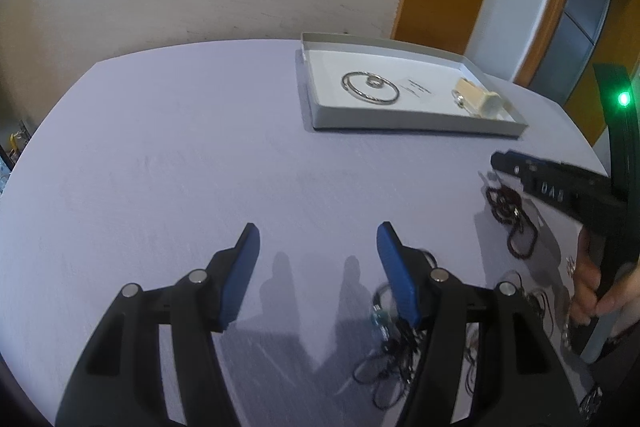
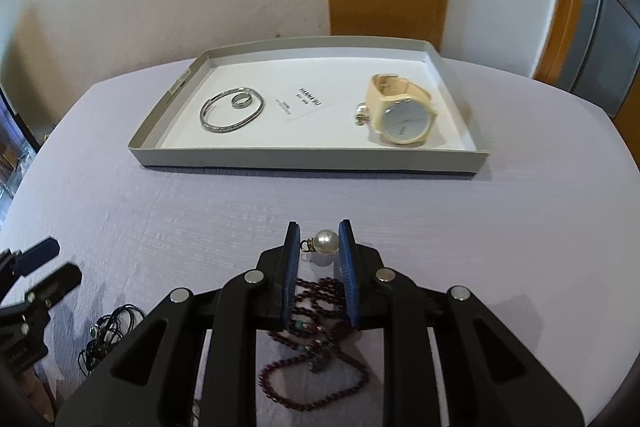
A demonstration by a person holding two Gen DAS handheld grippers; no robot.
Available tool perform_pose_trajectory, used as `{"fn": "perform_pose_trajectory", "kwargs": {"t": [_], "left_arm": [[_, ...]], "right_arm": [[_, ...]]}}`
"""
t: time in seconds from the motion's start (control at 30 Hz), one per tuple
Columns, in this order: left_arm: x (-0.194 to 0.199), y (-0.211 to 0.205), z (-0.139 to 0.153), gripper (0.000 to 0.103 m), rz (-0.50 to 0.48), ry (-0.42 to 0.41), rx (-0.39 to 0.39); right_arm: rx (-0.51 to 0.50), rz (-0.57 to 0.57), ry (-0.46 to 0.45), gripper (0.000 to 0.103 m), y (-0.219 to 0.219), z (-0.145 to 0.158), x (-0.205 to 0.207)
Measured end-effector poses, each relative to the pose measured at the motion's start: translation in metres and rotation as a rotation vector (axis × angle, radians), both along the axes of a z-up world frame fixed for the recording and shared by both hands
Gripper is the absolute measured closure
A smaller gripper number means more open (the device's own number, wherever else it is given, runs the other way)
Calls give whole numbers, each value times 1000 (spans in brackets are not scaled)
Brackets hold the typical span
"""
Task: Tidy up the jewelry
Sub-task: 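Grasp the black cord necklace with the left gripper, then lift the black cord necklace up off the pile with the left gripper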
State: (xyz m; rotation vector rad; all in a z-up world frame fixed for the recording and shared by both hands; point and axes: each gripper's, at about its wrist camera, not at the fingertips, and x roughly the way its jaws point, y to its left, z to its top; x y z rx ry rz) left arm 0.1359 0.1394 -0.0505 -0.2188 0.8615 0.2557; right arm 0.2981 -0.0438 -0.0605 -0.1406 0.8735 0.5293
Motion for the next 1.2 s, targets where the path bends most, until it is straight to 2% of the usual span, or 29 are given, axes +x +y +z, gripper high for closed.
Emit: {"fn": "perform_pose_trajectory", "kwargs": {"t": [0.4, 0.63, 0.67, 0.73, 0.83, 1.0, 1.2], "left_arm": [[-23, -42, -3, 39, -59, 17, -2], [-27, -56, -15, 39, -63, 58, 9], [-27, -58, -17, 40, -60, 67, 10], [-27, -58, -21, 51, -58, 82, 4], [-29, -63, -22, 59, -56, 80, 31], [-30, -59, -20, 78, -45, 75, 18], [-24, -57, -19, 82, -56, 69, 43]], "right_arm": [[27, -8, -9, 82, -25, 5, -9], [52, -3, -18, 82, -31, 13, -15], [54, -4, -19, 82, -32, 13, -16], [59, -3, -19, 82, -35, 15, -16], [65, -6, -21, 82, -39, 17, -17], [75, -7, -22, 82, -41, 20, -17], [82, -5, -19, 82, -41, 19, -17]]}}
